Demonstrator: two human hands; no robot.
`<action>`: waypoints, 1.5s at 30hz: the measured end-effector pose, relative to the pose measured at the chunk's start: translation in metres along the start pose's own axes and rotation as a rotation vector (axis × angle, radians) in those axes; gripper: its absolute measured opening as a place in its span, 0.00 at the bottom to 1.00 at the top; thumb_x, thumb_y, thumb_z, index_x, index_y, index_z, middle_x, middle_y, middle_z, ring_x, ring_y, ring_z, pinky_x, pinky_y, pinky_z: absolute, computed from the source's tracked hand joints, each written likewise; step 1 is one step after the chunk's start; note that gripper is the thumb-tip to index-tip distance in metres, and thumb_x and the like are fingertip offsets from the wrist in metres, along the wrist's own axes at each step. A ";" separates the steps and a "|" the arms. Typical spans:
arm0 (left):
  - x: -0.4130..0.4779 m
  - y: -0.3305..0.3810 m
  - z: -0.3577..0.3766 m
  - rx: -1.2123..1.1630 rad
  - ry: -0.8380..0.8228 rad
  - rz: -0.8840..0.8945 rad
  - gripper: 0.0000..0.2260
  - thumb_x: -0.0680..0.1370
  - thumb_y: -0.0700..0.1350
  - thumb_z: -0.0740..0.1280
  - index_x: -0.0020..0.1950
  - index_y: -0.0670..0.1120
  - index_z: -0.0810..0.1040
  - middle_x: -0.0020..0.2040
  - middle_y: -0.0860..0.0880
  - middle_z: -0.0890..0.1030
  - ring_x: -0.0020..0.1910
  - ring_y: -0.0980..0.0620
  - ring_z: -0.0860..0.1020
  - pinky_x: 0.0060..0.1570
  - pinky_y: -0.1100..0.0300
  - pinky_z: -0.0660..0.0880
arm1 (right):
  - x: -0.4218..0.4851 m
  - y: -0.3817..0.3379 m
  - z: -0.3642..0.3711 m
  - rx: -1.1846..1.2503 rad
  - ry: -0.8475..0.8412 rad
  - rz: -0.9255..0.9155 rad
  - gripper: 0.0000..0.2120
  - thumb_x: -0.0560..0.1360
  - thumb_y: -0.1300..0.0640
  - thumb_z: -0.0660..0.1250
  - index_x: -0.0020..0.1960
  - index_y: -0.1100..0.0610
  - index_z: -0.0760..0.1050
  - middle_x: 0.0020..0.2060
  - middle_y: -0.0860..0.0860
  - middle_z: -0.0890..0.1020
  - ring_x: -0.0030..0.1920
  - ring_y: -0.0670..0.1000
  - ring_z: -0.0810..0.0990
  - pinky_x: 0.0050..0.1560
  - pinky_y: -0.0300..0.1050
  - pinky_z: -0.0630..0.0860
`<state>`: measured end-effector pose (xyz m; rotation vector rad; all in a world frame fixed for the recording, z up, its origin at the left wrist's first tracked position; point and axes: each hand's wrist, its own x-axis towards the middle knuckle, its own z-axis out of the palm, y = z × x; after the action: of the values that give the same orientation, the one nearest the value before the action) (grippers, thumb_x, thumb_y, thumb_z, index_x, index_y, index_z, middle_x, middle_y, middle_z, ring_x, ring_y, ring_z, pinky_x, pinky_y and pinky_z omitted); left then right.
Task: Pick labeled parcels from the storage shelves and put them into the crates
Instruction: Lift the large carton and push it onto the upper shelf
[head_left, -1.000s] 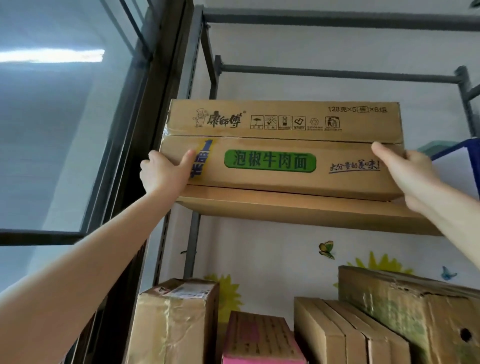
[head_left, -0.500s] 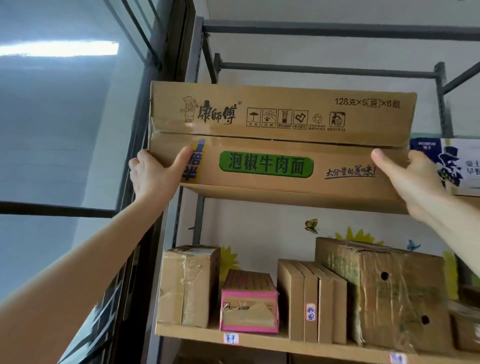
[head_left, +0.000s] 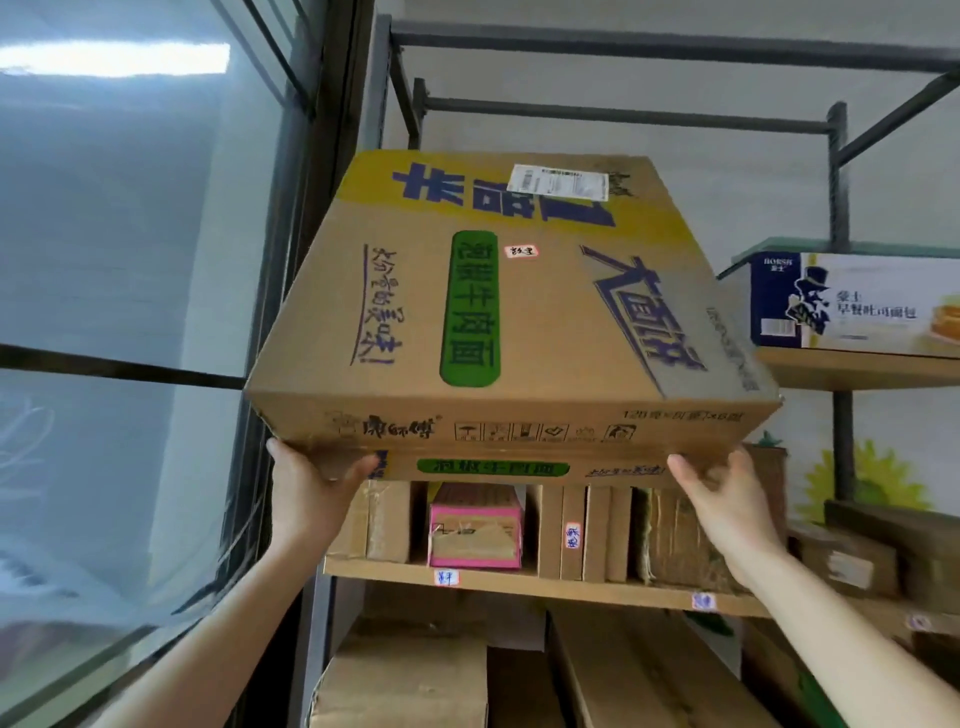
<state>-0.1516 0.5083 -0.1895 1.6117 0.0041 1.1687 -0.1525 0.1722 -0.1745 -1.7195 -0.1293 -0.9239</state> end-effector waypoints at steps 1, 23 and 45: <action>-0.006 -0.005 0.000 0.012 0.001 -0.011 0.36 0.68 0.40 0.76 0.67 0.37 0.58 0.65 0.39 0.71 0.64 0.40 0.71 0.57 0.51 0.70 | -0.005 0.007 0.000 -0.013 -0.014 0.018 0.25 0.76 0.54 0.65 0.68 0.61 0.61 0.65 0.59 0.73 0.67 0.58 0.70 0.65 0.52 0.66; 0.087 0.045 0.003 -0.055 0.122 0.214 0.40 0.68 0.61 0.69 0.73 0.47 0.57 0.69 0.43 0.69 0.67 0.43 0.69 0.64 0.42 0.68 | 0.062 -0.048 0.020 0.114 0.371 -0.207 0.17 0.80 0.54 0.58 0.66 0.61 0.68 0.61 0.56 0.75 0.62 0.55 0.73 0.56 0.42 0.66; 0.235 0.043 0.077 -0.217 0.160 0.514 0.13 0.79 0.49 0.60 0.52 0.42 0.78 0.39 0.56 0.75 0.35 0.62 0.71 0.35 0.74 0.68 | 0.214 -0.047 0.088 -0.092 0.561 -0.192 0.18 0.81 0.55 0.55 0.67 0.61 0.69 0.64 0.58 0.74 0.64 0.59 0.71 0.63 0.48 0.66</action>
<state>-0.0018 0.5609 0.0051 1.3588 -0.4422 1.6269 0.0153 0.1881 -0.0089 -1.4851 0.1242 -1.5398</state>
